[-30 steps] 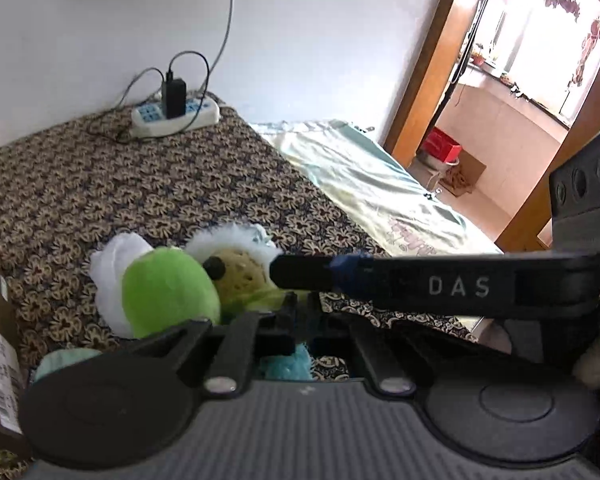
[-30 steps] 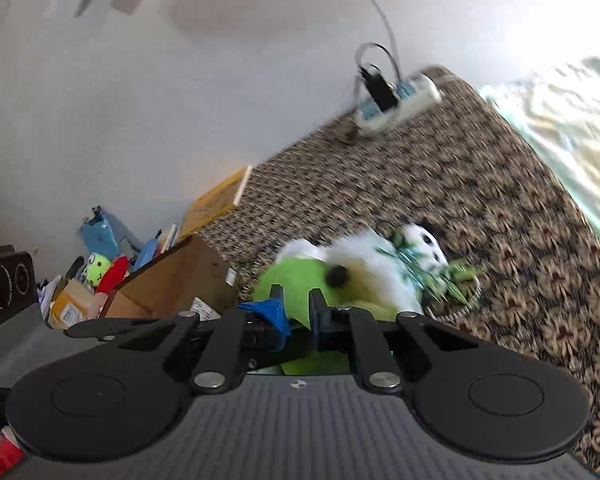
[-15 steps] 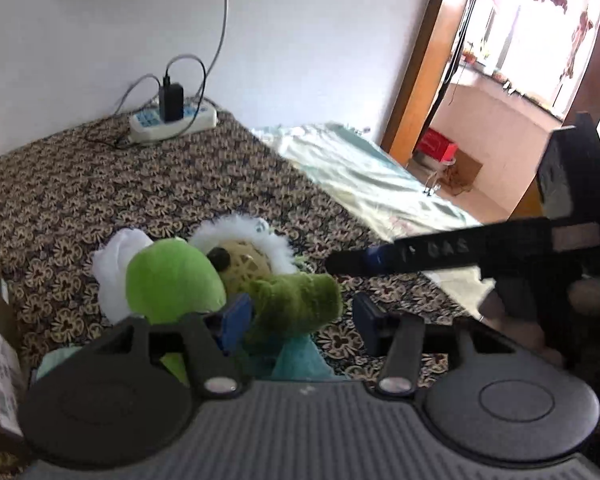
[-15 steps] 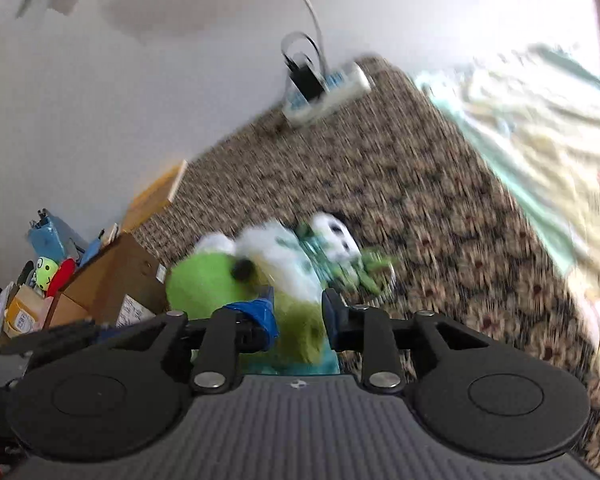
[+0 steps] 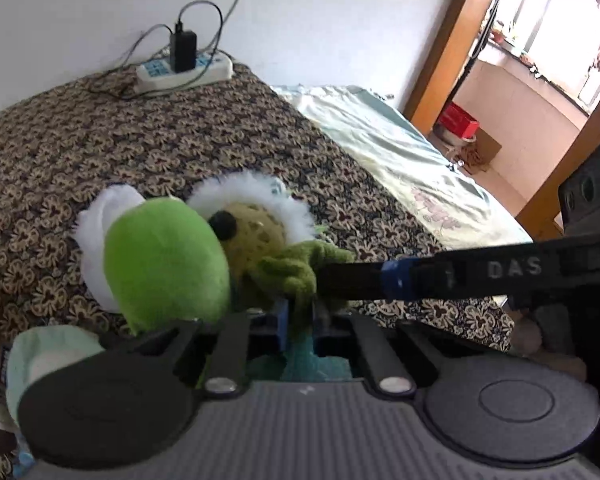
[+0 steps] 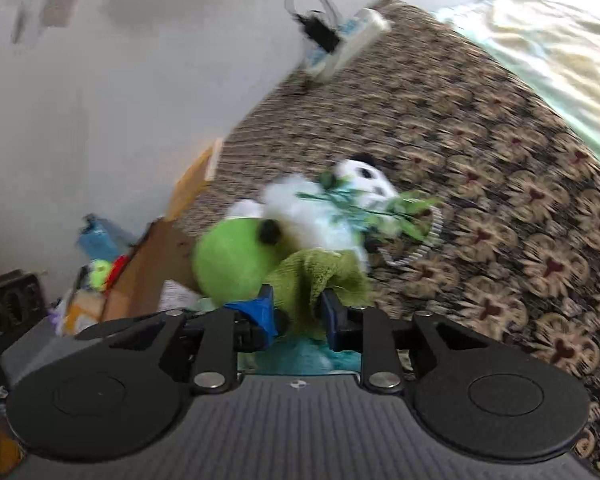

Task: Organize soft objects
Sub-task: 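Carry the green cloth over the cardboard box and open the right gripper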

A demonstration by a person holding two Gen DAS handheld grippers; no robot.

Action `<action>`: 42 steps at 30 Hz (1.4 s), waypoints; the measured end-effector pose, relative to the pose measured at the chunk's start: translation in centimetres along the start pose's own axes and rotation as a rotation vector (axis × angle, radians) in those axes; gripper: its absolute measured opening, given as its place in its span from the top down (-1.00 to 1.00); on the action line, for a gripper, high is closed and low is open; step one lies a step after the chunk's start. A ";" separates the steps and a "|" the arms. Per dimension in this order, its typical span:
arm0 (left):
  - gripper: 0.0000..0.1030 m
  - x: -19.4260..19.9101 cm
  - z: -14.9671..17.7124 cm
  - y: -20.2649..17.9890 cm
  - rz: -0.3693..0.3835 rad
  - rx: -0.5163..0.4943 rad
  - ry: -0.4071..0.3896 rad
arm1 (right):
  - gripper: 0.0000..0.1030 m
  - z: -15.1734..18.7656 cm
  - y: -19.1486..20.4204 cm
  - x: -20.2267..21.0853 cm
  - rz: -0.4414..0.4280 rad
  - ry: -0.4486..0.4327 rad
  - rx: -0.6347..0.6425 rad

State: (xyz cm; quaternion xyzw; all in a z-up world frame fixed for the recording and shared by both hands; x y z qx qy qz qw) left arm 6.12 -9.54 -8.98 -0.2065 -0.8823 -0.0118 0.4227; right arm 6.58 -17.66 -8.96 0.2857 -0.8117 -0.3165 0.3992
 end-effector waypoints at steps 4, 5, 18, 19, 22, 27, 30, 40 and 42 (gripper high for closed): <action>0.95 3.3 -1.1 0.0 0.002 0.009 -0.077 | 1.00 -0.7 3.5 1.3 -0.072 -0.034 0.094; 0.95 4.2 -1.5 0.2 0.003 0.014 -0.099 | 1.00 -1.0 4.3 1.5 -0.093 -0.038 0.109; 0.95 15.8 -2.4 9.3 -0.130 0.115 -0.313 | 0.98 -1.0 17.8 -4.8 -0.310 0.008 0.290; 0.95 16.6 -2.1 10.6 -0.148 0.124 -0.318 | 0.98 -0.3 18.9 -5.9 -0.319 0.021 0.309; 0.95 19.1 -0.7 14.9 -0.199 0.161 -0.327 | 0.98 1.5 22.2 -9.3 -0.347 0.065 0.339; 0.95 22.4 2.2 22.1 -0.273 0.220 -0.328 | 0.98 4.4 27.7 -15.3 -0.397 0.133 0.361; 0.95 23.9 3.9 25.9 -0.320 0.241 -0.316 | 0.98 6.1 30.3 -18.6 -0.409 0.163 0.380; 0.94 23.4 6.7 38.4 -0.445 0.291 -0.246 | 0.98 8.7 34.2 -28.1 -0.319 0.182 0.438; 0.94 22.6 6.8 40.5 -0.490 0.292 -0.226 | 0.98 8.4 34.3 -29.9 -0.274 0.159 0.442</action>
Point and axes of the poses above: each gripper's, at about its wrist camera, not at the fingertips, and x roughly against the way its jaws point, y to its left, z to its underside, the point moved 10 cm from there along -x, roughly the way its jaws point, and after that the axes turned 5 degrees about -z, right-handed, at the moved point
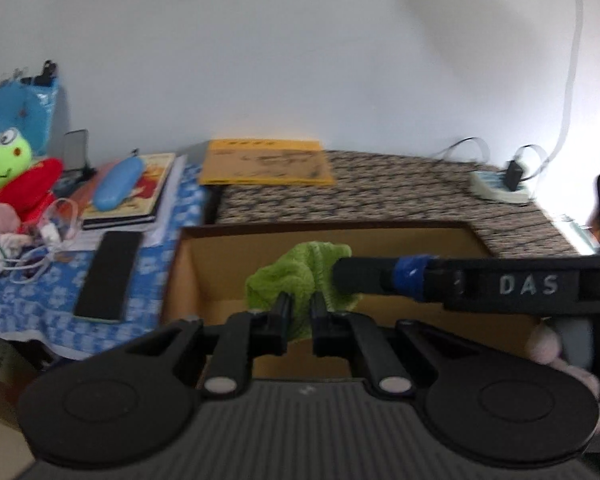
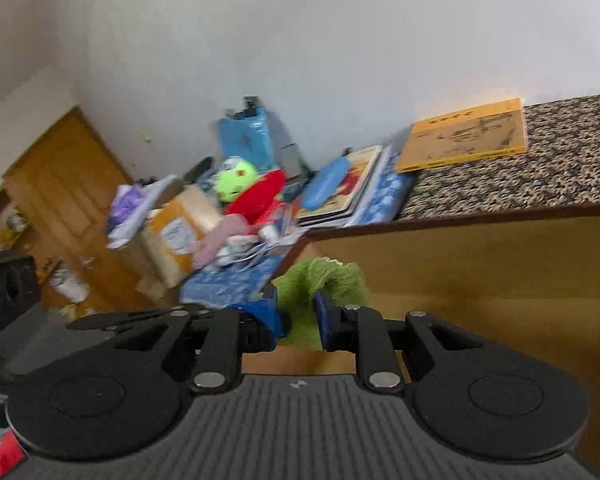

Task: Organize soft objects
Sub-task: 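Carry the green cloth over the cardboard box and open the right gripper, then move the right gripper back to the pile of soft items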

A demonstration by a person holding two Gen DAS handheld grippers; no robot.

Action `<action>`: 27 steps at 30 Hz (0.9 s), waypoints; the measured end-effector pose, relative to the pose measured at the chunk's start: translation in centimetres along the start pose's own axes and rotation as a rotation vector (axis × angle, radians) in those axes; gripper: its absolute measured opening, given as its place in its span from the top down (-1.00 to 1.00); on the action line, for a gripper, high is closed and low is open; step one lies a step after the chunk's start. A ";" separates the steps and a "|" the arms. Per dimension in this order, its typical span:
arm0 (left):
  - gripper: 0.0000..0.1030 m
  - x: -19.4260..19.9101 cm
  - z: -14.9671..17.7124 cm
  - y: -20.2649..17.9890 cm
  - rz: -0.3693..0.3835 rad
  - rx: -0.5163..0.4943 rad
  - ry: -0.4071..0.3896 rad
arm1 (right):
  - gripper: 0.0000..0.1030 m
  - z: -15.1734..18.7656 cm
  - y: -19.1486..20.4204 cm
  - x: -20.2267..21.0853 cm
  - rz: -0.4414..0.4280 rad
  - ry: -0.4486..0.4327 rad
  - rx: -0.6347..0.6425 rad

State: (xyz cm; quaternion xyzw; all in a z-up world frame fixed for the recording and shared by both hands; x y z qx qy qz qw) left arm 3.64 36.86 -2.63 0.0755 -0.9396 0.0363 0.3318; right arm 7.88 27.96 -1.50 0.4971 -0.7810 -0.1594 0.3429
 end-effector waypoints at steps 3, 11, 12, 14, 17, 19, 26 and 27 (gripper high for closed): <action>0.93 -2.4 0.2 1.8 -0.081 -0.019 0.038 | 0.84 -0.8 -0.8 -1.3 0.074 -0.037 0.009; -0.25 -4.1 1.3 3.3 -0.072 0.010 0.065 | 0.81 -0.6 -2.2 0.5 0.109 -0.077 -0.089; -0.25 -4.0 1.2 3.2 -0.071 0.005 0.066 | 0.81 -0.5 -2.2 1.1 0.117 -0.087 -0.097; -0.25 -3.8 1.0 2.8 -0.082 -0.009 0.065 | 0.80 -0.4 -2.3 1.9 0.135 -0.105 -0.106; -0.25 -3.1 0.3 2.5 -0.101 -0.023 0.049 | 0.80 -0.1 -2.3 3.3 0.178 -0.116 -0.107; -0.25 -2.3 0.0 1.8 -0.093 -0.029 0.043 | 0.80 0.2 -2.3 4.4 0.238 -0.125 -0.077; -0.25 -0.1 -1.1 -1.3 -0.119 -0.077 0.059 | 0.78 0.3 -2.7 8.2 0.430 -0.168 0.030; -0.25 0.1 -1.1 -1.8 -0.119 -0.080 0.066 | 0.78 0.3 -2.7 8.6 0.435 -0.164 0.033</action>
Point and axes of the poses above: each gripper's, at about its wrist camera, not at the fingertips, and x roughly against the way its jaws point, y to its left, z to its underside, the point moved 10 cm from there along -x, roughly the way its jaws point, and after that the axes turned 5 degrees about -z, right-handed, at the moved point
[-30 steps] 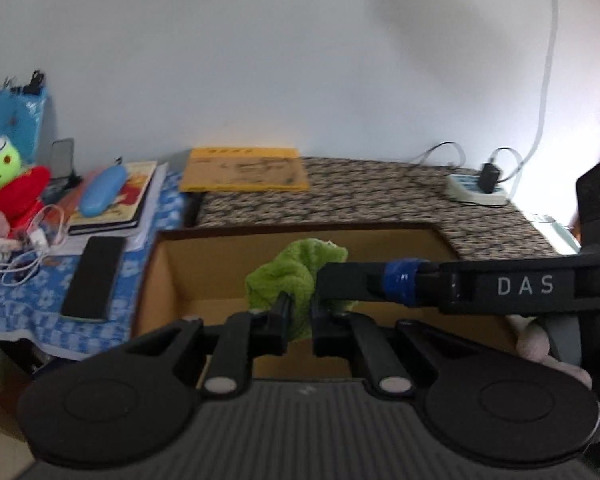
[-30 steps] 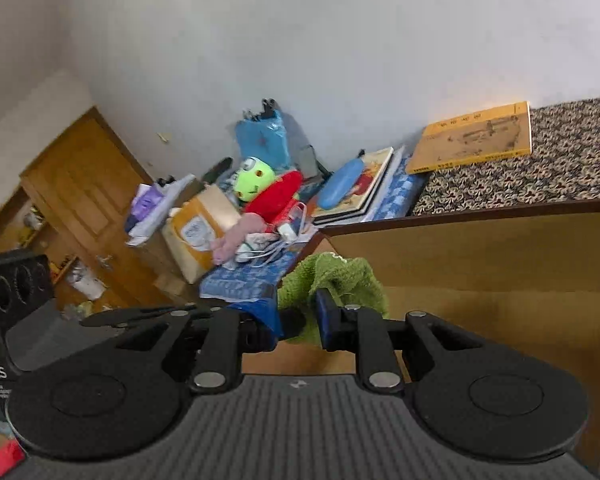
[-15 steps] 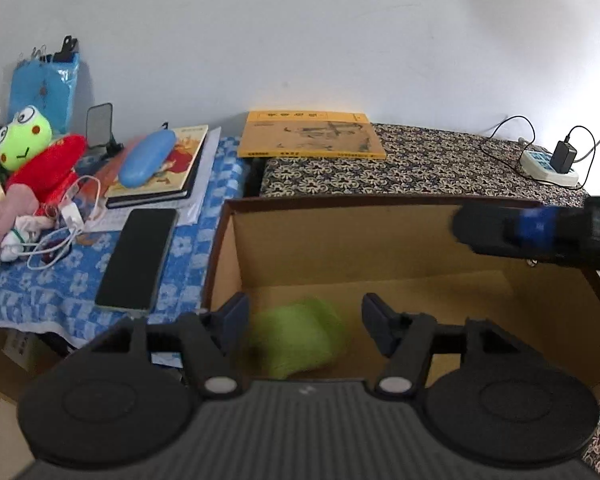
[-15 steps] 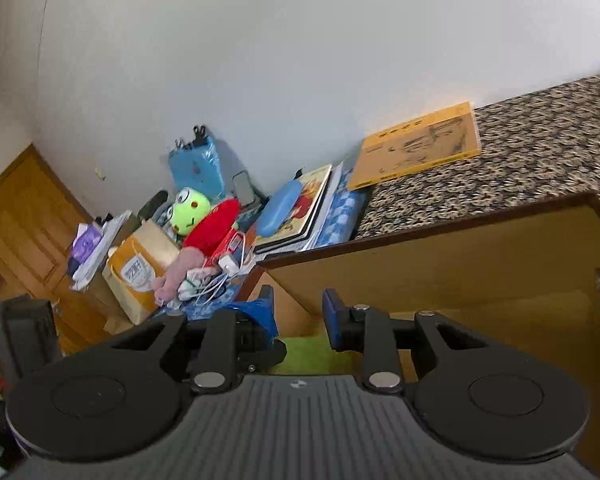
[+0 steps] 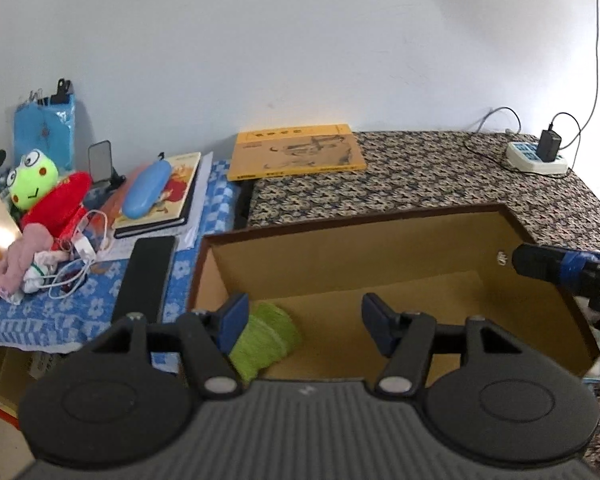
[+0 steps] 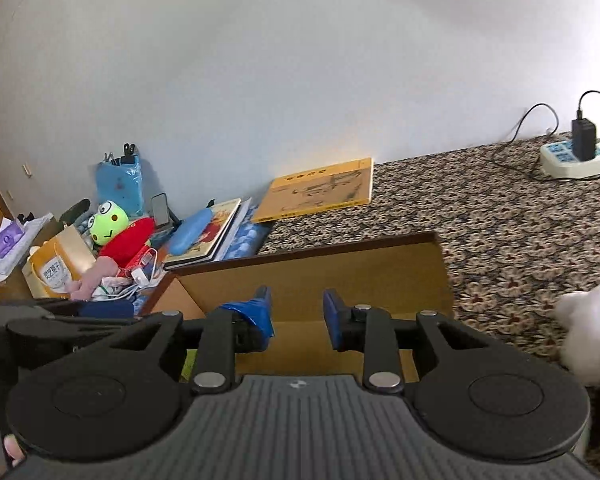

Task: Organize soft objects
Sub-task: 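Move the right gripper back to the pile of soft items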

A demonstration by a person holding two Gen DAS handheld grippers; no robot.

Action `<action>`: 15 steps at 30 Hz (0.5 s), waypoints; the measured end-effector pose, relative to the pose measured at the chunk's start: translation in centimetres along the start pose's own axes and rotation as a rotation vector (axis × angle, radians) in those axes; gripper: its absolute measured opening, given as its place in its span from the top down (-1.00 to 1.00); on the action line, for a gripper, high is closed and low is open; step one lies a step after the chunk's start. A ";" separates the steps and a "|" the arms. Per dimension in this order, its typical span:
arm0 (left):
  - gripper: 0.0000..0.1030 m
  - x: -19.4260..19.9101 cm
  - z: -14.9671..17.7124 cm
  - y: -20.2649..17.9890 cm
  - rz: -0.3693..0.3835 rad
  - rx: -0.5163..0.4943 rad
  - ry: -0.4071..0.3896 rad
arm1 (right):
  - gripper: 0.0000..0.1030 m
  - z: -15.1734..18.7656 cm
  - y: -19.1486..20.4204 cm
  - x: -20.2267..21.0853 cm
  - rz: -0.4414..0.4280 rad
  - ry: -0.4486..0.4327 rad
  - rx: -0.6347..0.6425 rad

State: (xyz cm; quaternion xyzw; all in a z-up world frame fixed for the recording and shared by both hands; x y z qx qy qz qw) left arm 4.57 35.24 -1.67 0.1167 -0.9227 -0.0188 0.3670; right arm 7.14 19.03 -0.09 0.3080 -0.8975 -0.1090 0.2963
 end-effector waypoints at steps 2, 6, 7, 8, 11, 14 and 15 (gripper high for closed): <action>-0.25 0.5 -0.1 -1.0 -0.010 -0.014 0.008 | 0.76 0.0 -0.5 0.5 0.020 0.006 0.009; -0.25 1.4 -0.1 -3.0 -0.020 -0.033 0.012 | 0.75 0.3 -1.7 1.6 0.044 0.028 0.015; -0.25 1.6 -0.1 -3.4 -0.025 -0.035 0.015 | 0.75 0.4 -1.8 2.0 0.043 0.028 0.019; -0.25 1.7 0.0 -3.9 -0.032 -0.037 0.017 | 0.75 0.4 -2.1 2.5 0.046 0.023 0.023; -0.25 2.2 0.1 -5.3 -0.045 -0.039 0.026 | 0.75 0.3 -2.8 3.7 0.049 0.014 0.043; -0.25 2.6 0.2 -6.7 -0.051 -0.041 0.031 | 0.75 0.4 -3.8 4.9 0.045 0.012 0.037; -0.25 2.8 0.2 -7.2 -0.054 -0.041 0.032 | 0.75 0.4 -4.2 5.3 0.042 0.012 0.033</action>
Point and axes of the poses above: each gripper's, at about its wrist camera, not at the fingertips, and x roughly against the way its jaws point, y to its left, z to its underside, the point moved 10 cm from there along -x, roughly the way its jaws point, and after that the axes turned 5 degrees about -z, right-handed, at the moved point
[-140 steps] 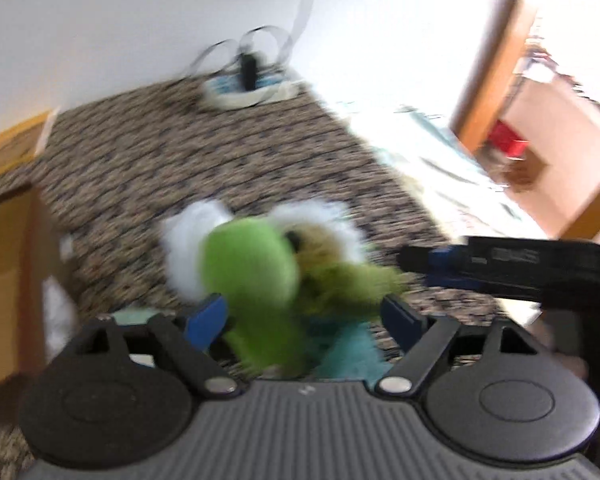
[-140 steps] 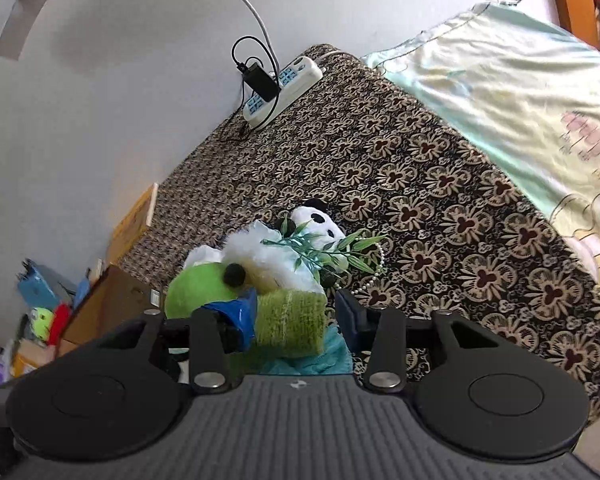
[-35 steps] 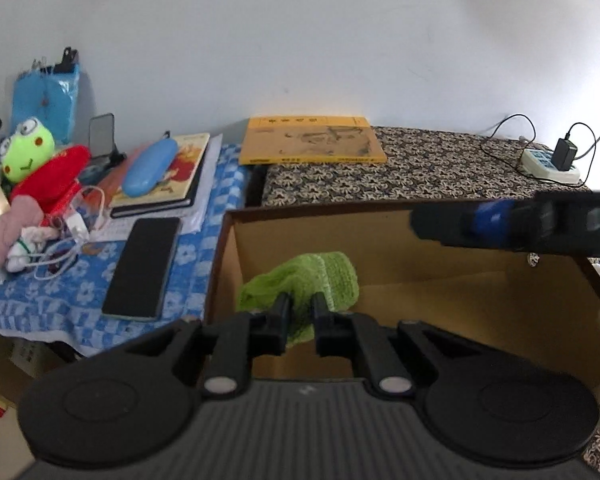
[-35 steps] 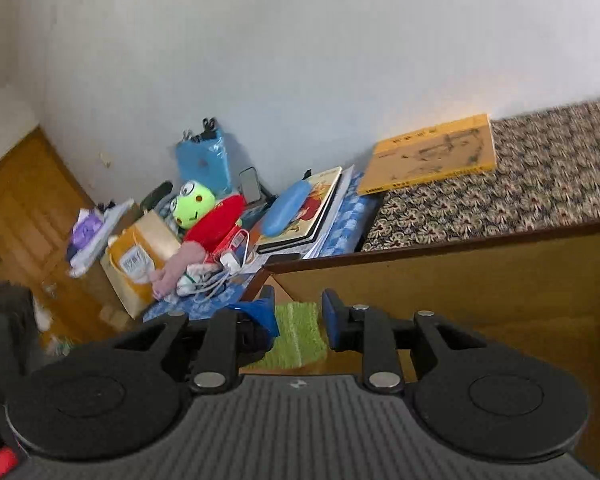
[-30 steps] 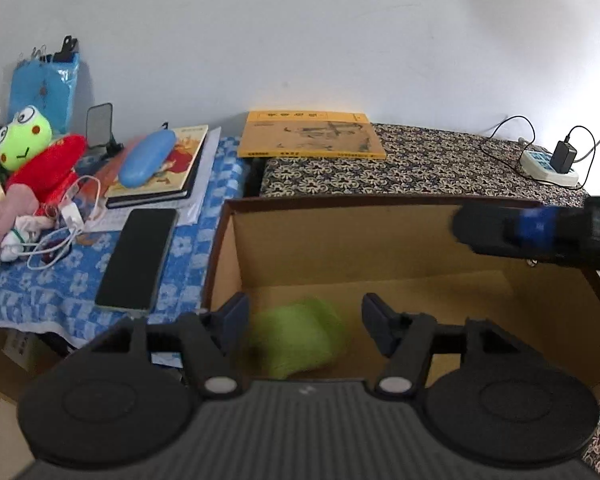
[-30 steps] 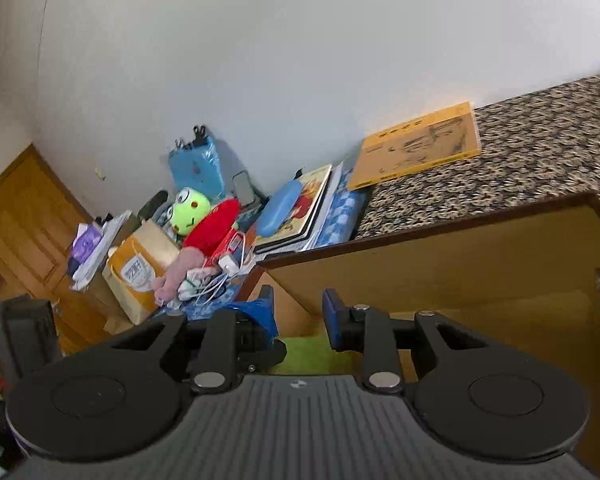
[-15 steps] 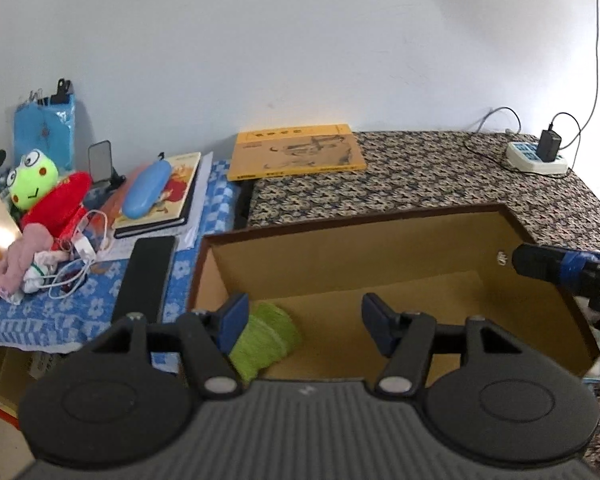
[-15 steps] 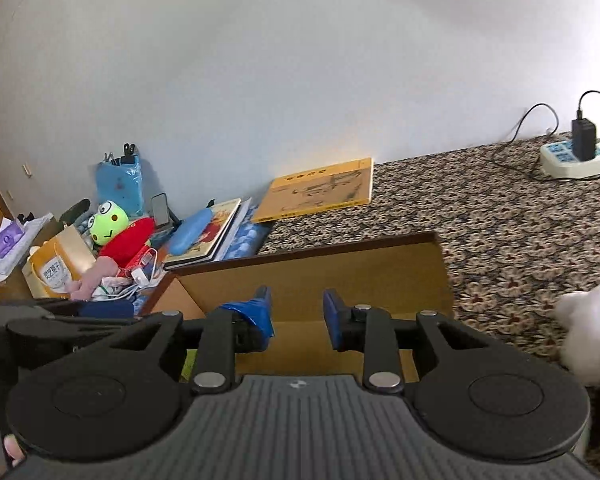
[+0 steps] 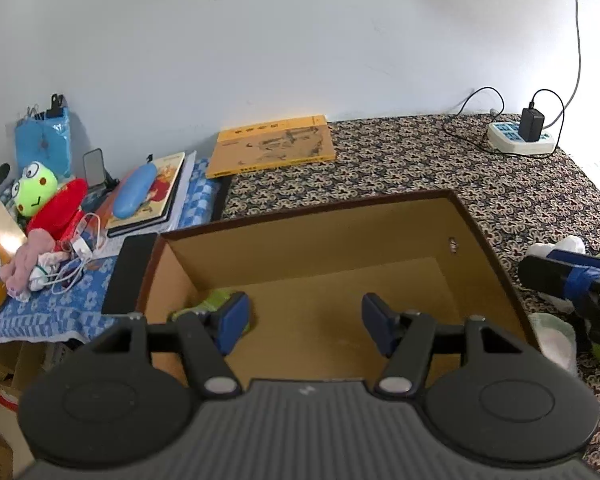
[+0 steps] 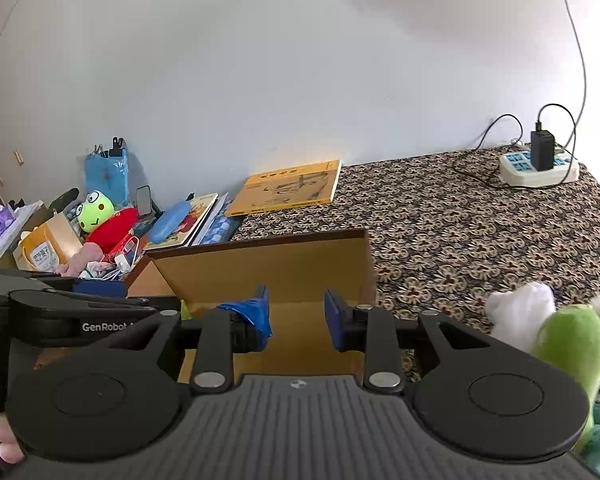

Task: Organize soft objects
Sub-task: 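Move the right gripper back to the pile of soft items, then grasp the mint-green round pad with the right gripper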

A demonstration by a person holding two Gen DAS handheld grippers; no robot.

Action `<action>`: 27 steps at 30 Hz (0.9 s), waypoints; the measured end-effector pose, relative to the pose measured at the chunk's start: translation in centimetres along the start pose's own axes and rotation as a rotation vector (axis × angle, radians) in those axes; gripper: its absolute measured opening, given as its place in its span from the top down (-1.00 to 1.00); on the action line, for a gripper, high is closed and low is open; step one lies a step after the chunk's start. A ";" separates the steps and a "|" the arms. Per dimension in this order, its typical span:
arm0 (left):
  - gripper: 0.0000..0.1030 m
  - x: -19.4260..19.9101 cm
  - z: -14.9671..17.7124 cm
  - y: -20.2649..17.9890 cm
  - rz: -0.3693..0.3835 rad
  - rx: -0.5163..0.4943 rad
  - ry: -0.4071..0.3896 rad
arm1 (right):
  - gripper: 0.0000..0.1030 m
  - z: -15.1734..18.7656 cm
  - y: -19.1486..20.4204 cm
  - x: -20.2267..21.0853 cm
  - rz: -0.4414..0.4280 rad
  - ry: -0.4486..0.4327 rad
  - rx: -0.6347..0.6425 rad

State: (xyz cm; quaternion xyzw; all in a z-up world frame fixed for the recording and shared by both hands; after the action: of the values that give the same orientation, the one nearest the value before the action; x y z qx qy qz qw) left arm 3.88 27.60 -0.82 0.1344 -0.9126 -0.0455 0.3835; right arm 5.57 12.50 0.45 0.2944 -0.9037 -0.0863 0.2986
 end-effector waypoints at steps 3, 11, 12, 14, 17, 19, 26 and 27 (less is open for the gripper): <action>-0.25 0.5 0.2 -1.3 -0.001 0.004 0.005 | 0.74 0.2 -1.2 1.1 -0.004 0.000 -0.011; -0.25 2.8 0.8 -4.1 0.042 0.028 -0.003 | 0.73 0.7 -4.9 3.8 -0.013 0.010 -0.057; -0.25 3.1 1.0 -4.5 0.059 0.029 -0.005 | 0.73 0.9 -5.5 4.1 -0.009 0.012 -0.068; -0.25 3.9 1.4 -5.4 0.102 0.034 -0.009 | 0.72 1.4 -6.7 4.6 -0.007 0.024 -0.092; -0.25 4.9 2.2 -6.8 0.195 0.036 -0.015 | 0.72 2.6 -8.5 5.0 0.000 0.050 -0.145; -0.25 5.6 2.8 -7.9 0.253 0.032 -0.019 | 0.72 3.5 -9.4 5.1 0.002 0.073 -0.179; -0.25 6.4 6.1 -12.6 0.460 -0.017 0.043 | 0.71 6.4 -12.0 4.8 0.010 0.144 -0.276; -0.25 6.3 6.6 -13.4 0.492 -0.021 0.062 | 0.71 6.6 -12.2 4.7 0.010 0.150 -0.284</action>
State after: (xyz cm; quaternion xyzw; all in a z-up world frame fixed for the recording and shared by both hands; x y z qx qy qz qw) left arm -2.20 12.83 -3.63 -0.0945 -0.9051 0.0438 0.4123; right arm 4.45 -0.27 -6.61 0.2504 -0.8590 -0.1897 0.4043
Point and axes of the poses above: each gripper's, at about its wrist camera, not at the fingertips, and x roughly against the way its jaws point, y to its left, z to its underside, the point moved 10 cm from there along -x, roughly the way its jaws point, and after that the axes turned 5 degrees about -z, right-handed, at the moved point
